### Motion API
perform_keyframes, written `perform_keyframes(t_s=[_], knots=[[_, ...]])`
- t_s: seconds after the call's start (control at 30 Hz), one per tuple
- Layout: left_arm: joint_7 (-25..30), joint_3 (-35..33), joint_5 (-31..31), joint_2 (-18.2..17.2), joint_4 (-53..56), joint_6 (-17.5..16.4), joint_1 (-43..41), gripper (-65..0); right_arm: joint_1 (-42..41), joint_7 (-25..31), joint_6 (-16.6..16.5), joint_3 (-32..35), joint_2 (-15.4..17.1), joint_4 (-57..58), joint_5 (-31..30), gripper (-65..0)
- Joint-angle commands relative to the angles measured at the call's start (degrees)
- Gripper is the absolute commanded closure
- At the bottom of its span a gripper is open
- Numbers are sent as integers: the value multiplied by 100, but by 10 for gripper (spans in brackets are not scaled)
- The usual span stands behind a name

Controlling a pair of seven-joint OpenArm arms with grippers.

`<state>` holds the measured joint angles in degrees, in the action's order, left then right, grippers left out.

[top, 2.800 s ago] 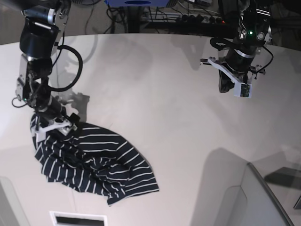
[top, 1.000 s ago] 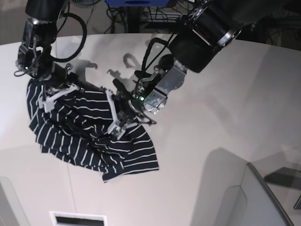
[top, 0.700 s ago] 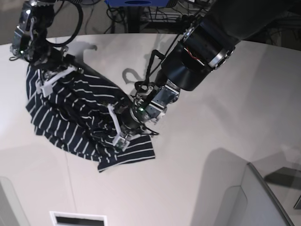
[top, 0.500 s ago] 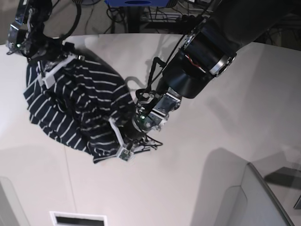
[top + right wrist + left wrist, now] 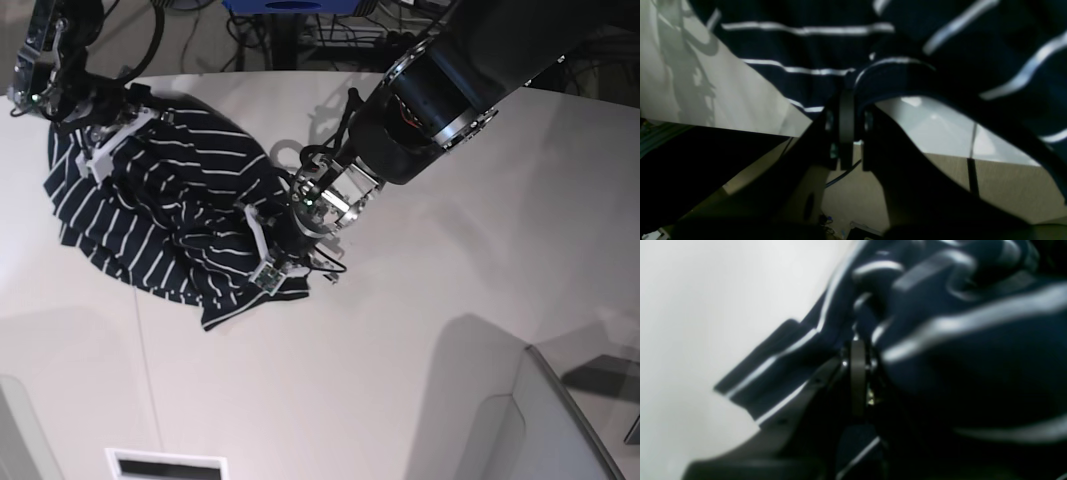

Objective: Layout the t-shirt on the table in an organized manner, then fold the t-shirt properly
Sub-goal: 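Lift and stretch the shirt apart between both grippers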

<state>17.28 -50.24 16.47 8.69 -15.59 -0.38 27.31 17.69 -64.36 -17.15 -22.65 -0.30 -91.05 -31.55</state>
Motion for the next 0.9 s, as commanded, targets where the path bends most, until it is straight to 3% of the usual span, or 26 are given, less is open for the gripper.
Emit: perform_keyframes(t_s=[0.0,0.07,0.2,0.4,0.6,0.87], knots=[[-545,-97,-69,31,69,95,-1,0,-112,58,-39,-7,78,-87,-93,-2],[-554,-106,-86,-20,78,377,-116,0,-147,58,-39,-7,245,-87,-93,-2],[-554,-115,-86,-636,34,939,-415,0,-332,49,-4,-7,447,19,-93,-2],[-563,-9,-43,-1418,-476,1001,-1179,0,-1123,58,-4,2,755,1153,-93,-2],[-642,1389,-95,-2166,-1777,1001,-2375,0,-2029,471,5,1215,1010,1830,-93,-2],[-1653,3085,-95,-2886,-4695,1001,-4080,0,-3391,1051,14,2657,755,3342,-93,-2]])
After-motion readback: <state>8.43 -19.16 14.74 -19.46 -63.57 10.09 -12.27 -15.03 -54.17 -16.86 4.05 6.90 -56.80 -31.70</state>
